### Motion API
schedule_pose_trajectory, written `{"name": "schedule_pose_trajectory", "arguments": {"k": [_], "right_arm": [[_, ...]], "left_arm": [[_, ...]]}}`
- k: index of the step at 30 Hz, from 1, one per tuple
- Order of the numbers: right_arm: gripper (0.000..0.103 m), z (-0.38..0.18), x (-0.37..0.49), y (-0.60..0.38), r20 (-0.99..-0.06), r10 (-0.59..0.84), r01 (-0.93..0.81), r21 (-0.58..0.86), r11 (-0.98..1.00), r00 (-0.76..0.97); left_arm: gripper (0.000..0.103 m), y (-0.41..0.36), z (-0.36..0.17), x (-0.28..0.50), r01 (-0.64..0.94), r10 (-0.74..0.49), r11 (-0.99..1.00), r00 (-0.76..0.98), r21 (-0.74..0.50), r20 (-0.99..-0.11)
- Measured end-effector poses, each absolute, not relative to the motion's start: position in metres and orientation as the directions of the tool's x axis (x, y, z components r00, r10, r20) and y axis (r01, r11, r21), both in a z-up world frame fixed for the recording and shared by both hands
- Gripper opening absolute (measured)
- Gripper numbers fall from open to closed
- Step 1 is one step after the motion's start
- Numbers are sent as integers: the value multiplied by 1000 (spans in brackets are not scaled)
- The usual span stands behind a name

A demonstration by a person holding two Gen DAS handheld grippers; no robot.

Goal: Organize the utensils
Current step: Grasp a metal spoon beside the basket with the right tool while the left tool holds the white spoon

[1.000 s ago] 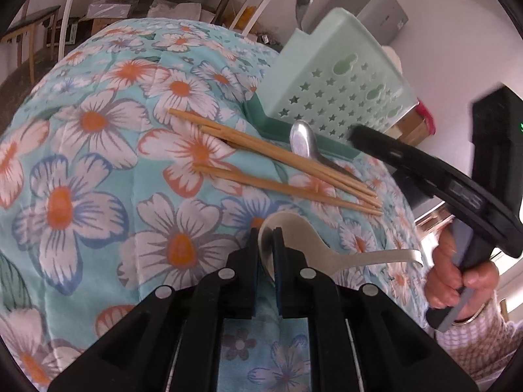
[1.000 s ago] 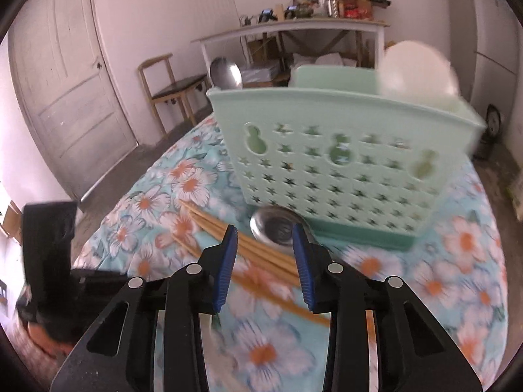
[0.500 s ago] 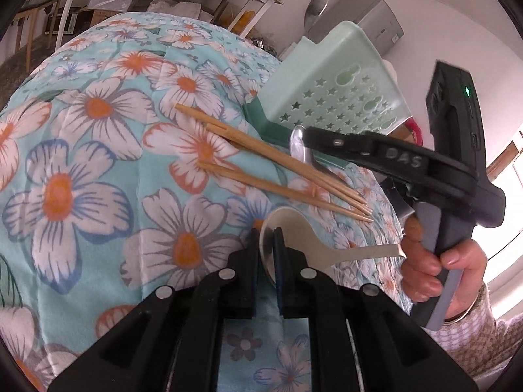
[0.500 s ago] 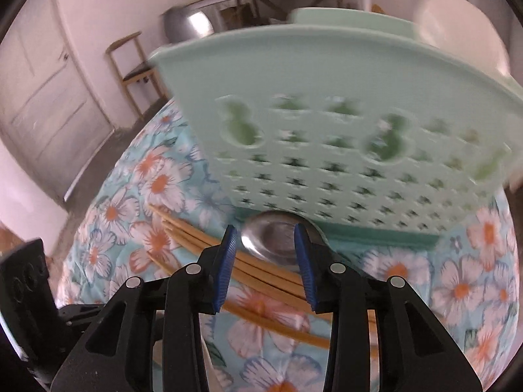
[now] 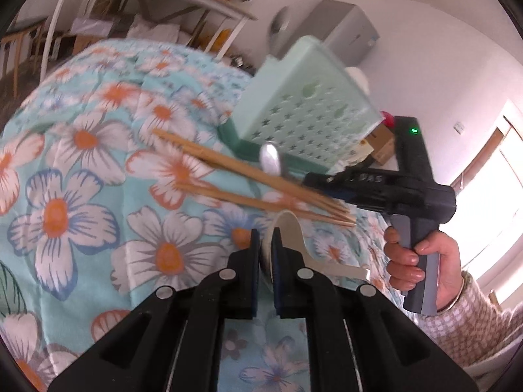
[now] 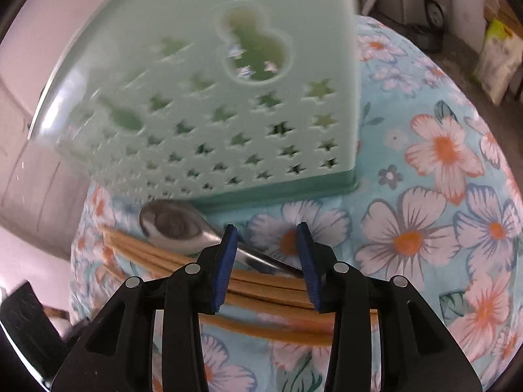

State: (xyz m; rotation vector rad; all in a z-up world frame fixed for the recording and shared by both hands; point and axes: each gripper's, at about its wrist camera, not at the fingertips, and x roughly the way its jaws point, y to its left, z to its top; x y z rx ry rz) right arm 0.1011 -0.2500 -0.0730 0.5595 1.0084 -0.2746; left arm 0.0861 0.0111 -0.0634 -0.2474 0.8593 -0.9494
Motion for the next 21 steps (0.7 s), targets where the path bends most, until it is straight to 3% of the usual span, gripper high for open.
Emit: {"name": "schedule_pose_trajectory", "arguments": {"k": [10,16,18,21], "right_arm": [[27,-70,85,-204,-888,65,342,241,908,455],[14,-67,71,-200,-891,69,328,236,915,448],[5,-59,72,-211,-887,74,322,243,915,456],[3,-48,67,-216,-878,78,309,247,919,472]], "left_arm": [[6,3,-58,75,662,-782,583,299,-471,-547],[6,2,-60,79,650,-782,585,293,-485,-550],[6,4,-60,78,648,-783,585,294,-488,-548],[6,6,-60,78,643,-785,585,295,-494,-545]]}}
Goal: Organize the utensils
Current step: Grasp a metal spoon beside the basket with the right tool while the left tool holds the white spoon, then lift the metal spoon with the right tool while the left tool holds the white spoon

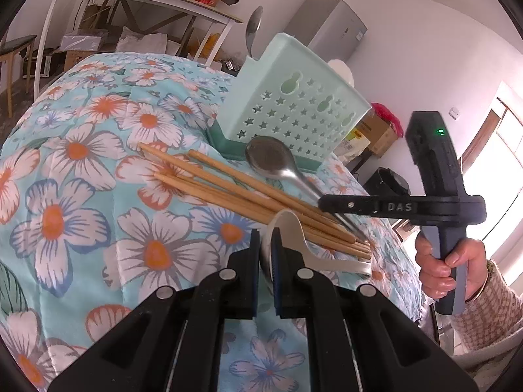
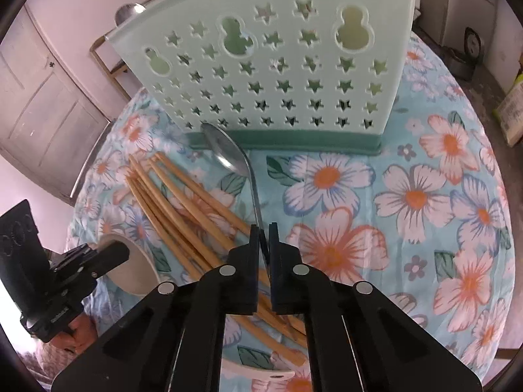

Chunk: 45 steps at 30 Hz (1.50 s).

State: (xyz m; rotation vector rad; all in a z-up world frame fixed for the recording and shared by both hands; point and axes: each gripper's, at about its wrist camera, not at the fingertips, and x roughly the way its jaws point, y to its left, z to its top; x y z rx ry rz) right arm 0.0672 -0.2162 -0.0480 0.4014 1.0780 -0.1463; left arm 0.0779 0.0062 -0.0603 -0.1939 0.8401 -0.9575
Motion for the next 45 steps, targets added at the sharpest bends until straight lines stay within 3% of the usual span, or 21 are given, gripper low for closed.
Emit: {"name": "schedule_pose_trajectory", "arguments": {"k": [8,16,19,21,27,37,45], "right_arm": [[1,-24,26,-236,-868,130,334,317,888,478],[2,-48,-25,-247,-902,195,418,360,834,386],[10,-51,-42,-247,-907,189,423,351,835,377],[30,-47,-48,-247,-905,165,422,336,842,391],[40,-34,-47,-266,-869,110,415,338,845,483],[41,-77,-13,-344,-721,276,449,636,627,635],[34,-73,18,-330,-733,308,366,601,711,606]], "left_arm": [[6,7,-61,77,640,-778,595,307,-486,-549],[6,6,-61,76,641,-769,604,312,-474,-558],[6,5,-62,77,639,-765,608,311,-471,-564],[6,4,-62,77,636,-762,610,309,-472,-569],[6,1,-65,79,630,-754,617,302,-471,-584],[6,-2,-68,82,622,-737,631,296,-463,-608],[7,-3,-70,85,612,-732,638,292,-468,-616]]}}
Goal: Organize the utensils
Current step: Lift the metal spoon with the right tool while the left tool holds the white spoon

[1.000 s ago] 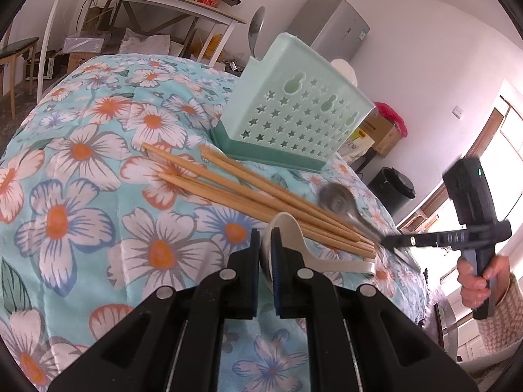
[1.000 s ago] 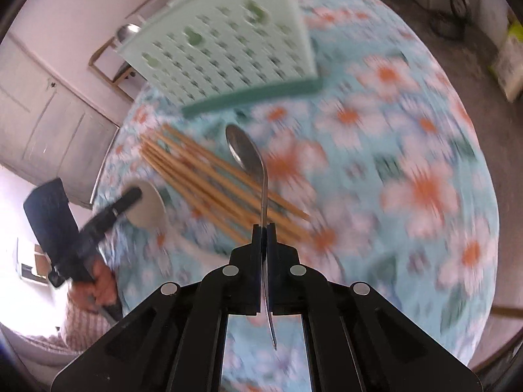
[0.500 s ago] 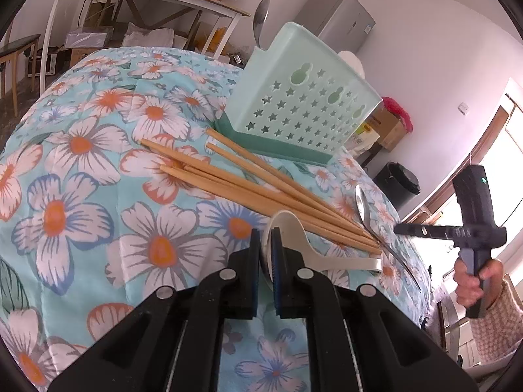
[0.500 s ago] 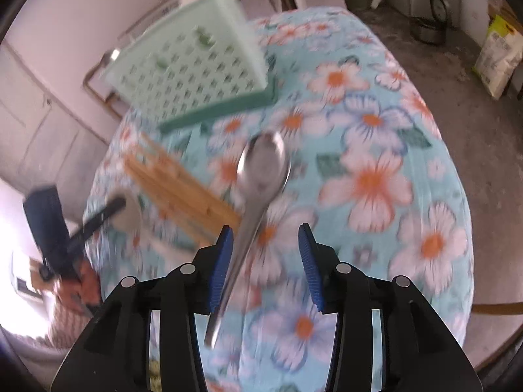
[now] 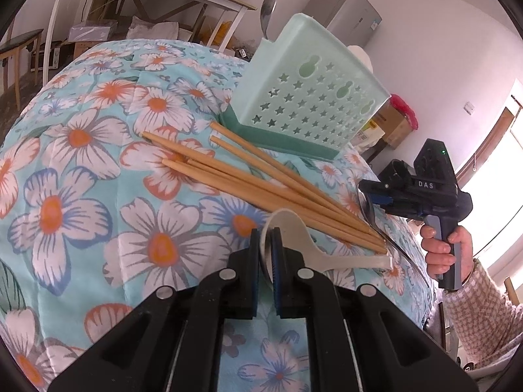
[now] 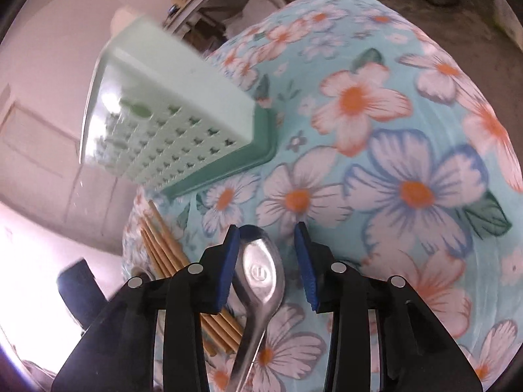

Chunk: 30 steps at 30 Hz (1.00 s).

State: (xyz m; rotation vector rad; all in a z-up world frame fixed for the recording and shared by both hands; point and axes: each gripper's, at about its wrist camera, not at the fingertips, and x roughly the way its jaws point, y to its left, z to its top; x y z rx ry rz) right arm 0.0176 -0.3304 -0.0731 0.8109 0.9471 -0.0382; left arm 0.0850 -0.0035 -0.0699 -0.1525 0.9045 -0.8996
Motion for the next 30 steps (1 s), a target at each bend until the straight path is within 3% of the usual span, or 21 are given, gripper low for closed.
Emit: {"name": "schedule_pose_trajectory", "arguments": {"k": [11,21,30], "right_arm": [[3,-74,21,-302,-748,308,318,564,763,589],[2,-46,16,-287,-721,201,322,517,793,663],[2,14,-10,-291,-643,53,314,443,840,764]], "left_arm": [[7,-10,-70,84,607,-713,657,310,-446,-629],[6,-3,-58,71,611,-707,668,341,-425,-620],[5,7,12,42,683,-690,679,467,-269,-553]]}}
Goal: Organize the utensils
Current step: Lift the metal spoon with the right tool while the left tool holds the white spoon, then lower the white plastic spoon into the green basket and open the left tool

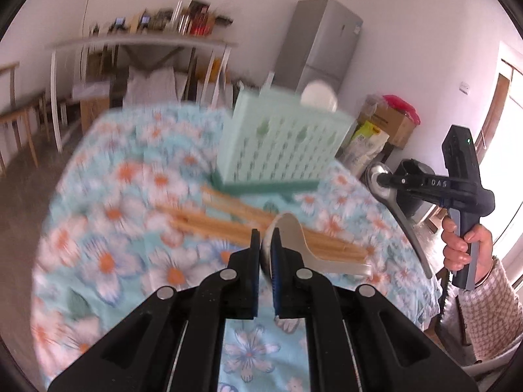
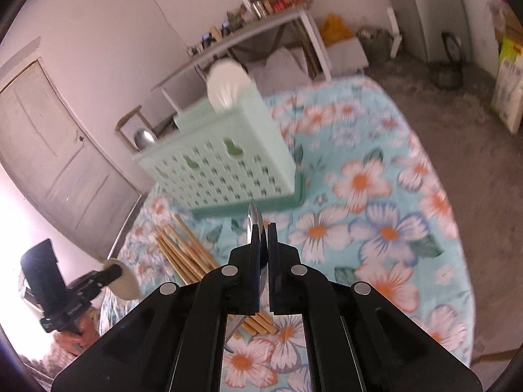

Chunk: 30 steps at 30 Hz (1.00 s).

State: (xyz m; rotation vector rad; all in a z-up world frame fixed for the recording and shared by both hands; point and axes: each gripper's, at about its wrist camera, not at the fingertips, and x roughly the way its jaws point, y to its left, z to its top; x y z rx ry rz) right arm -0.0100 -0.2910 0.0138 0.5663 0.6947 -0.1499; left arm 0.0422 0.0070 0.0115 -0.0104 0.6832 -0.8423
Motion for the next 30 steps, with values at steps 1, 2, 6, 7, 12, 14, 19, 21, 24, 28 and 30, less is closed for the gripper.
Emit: {"name": "schedule_pose_trajectory", "arguments": {"k": [1,2,6,7,12,14,19,21,24,28,30], "right_arm": [[2,20,-11,-291,-631,39,313,436,843,774],[2,26,-14,-293,-621,28,312,431,847,783],[2,46,-20,-294,-580,0,299,420,857,815],[2,50,-21,-294,-570,-1,293,421,858,822],[2,59,-24,-295,-540,2,275,430,860,841],[2,61,-24,-296,-535,5,269,434,860,845],[2,61,-24,-297,-533,10,266,437,859,846],[2,61,-25,-297,-533,9,266,437,859,846],[2,61,-24,-299,-532,10,265,438,859,847],[2,58,-23,-302,-537,13,267,440,858,844],[2,57,-23,-303,-539,15,267,441,857,842]], "left_arm": [[5,7,20,42,685,-690,681,481,-260,-541],[5,8,29,42,687,-693,681,493,-253,-526],[5,14,69,45,690,-685,697,559,-196,-467],[5,12,77,47,687,-680,703,573,-184,-458],[5,5,124,62,659,-637,746,664,-95,-391],[5,0,140,67,650,-622,758,695,-56,-361],[5,-26,164,79,599,-543,791,781,123,-309],[6,-35,165,82,578,-514,796,802,179,-304],[6,-47,160,93,537,-457,803,834,261,-309],[6,-60,146,112,519,-406,802,837,295,-367],[6,-68,134,124,507,-367,798,838,327,-404]]}}
